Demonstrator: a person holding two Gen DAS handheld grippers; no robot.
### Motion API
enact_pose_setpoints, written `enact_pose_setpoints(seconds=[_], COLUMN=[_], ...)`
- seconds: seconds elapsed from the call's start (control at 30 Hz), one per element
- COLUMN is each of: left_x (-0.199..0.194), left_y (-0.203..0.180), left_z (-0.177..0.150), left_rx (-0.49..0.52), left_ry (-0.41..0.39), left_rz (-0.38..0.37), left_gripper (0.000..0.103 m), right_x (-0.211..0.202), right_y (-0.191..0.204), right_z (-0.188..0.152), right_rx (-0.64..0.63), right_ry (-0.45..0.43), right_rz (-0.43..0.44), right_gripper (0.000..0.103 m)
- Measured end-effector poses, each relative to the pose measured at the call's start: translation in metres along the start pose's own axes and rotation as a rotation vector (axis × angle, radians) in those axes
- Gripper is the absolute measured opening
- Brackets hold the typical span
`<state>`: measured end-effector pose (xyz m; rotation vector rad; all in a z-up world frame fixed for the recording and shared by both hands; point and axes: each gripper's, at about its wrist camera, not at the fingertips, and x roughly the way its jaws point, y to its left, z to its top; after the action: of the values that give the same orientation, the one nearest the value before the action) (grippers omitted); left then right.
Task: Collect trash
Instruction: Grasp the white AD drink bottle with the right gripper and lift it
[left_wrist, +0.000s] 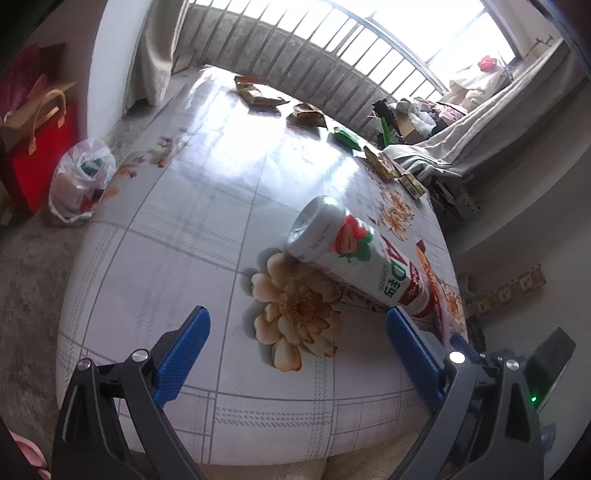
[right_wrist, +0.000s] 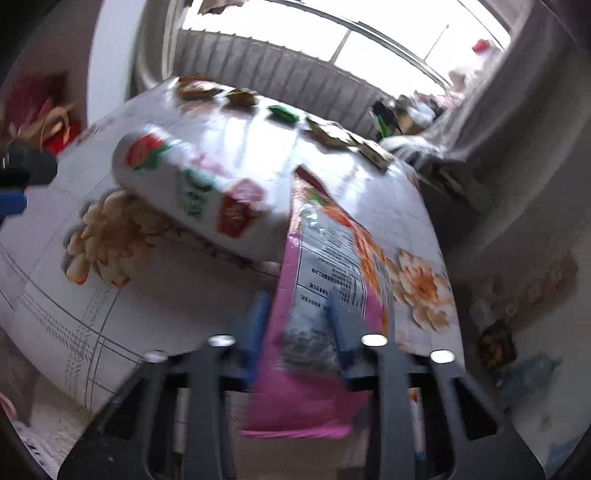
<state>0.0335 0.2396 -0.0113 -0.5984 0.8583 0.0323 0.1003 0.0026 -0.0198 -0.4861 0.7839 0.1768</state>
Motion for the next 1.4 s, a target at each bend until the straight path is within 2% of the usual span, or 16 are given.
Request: enact_pose_setpoints(seconds=[0.17,0.27,0.47,0.53,0.57,0.63,0.73,0.8,0.93,1.07,1.1,1.13,1.17,1.2,1.23,1.4], left_x=[0.001,0.003,0.012,0.023,0.035,0.053,0.084,0.096,0.1,0.096,0.094,0.092,0.09,0.087,0.084,0.071], left_y=[-0.018,-0.035,-0.071,-0.075,-0.078,-0.078,-0.074,-0.066,-0.054,-0.047,-0.048,-0.048,-0.049,-0.049,-0.049,-0.049], left_z=[0.012,0.024,0.055,0.067,0.076,0.086,0.095,0.096,0.09,0.081,0.077,0.074,0.071,0.065,0.059,0.028], left_rx=[0.077,0.134,0.286,0.315,0.331,0.357,0.384,0.355,0.33,0.297,0.297,0.299,0.301,0.302,0.303,0.308], left_ry=[-0.045,-0.073,-0.137,-0.143,-0.14,-0.126,-0.056,-0.009,0.017,0.042,0.044,0.047,0.051,0.059,0.072,0.131], left_rz=[-0.008,-0.044,-0.101,-0.092,-0.06,0.01,0.108,0.121,0.124,0.122,0.123,0.122,0.119,0.117,0.108,0.046], left_gripper=[0.094,0.094,0.094,0.094,0.094,0.091,0.08,0.073,0.063,0.053,0.051,0.049,0.047,0.047,0.046,0.045], right_x=[-0.016,-0.019,-0.026,-0.022,-0.016,-0.002,0.023,0.036,0.061,0.071,0.07,0.068,0.066,0.063,0.061,0.042], right_y=[-0.057,-0.094,-0.188,-0.214,-0.226,-0.239,-0.245,-0.244,-0.231,-0.215,-0.213,-0.212,-0.212,-0.212,-0.215,-0.221], right_z=[-0.001,-0.001,-0.018,-0.03,-0.037,-0.051,-0.076,-0.089,-0.097,-0.082,-0.078,-0.077,-0.074,-0.072,-0.073,-0.068], right_rx=[0.16,0.278,0.66,0.777,0.847,0.946,1.091,1.147,1.198,1.118,1.093,1.078,1.059,1.041,1.03,0.938], right_ry=[-0.047,-0.058,-0.096,-0.101,-0.095,-0.067,-0.015,0.009,0.066,0.113,0.118,0.12,0.123,0.121,0.113,0.077], right_rz=[-0.027,0.015,0.292,0.408,0.475,0.574,0.729,0.767,0.83,0.739,0.707,0.685,0.654,0.619,0.594,0.402], right_gripper=[0.007,0.002,0.001,0.001,0.001,0.001,0.001,0.001,0.001,0.006,0.012,0.028,0.038,0.055,0.061,0.067])
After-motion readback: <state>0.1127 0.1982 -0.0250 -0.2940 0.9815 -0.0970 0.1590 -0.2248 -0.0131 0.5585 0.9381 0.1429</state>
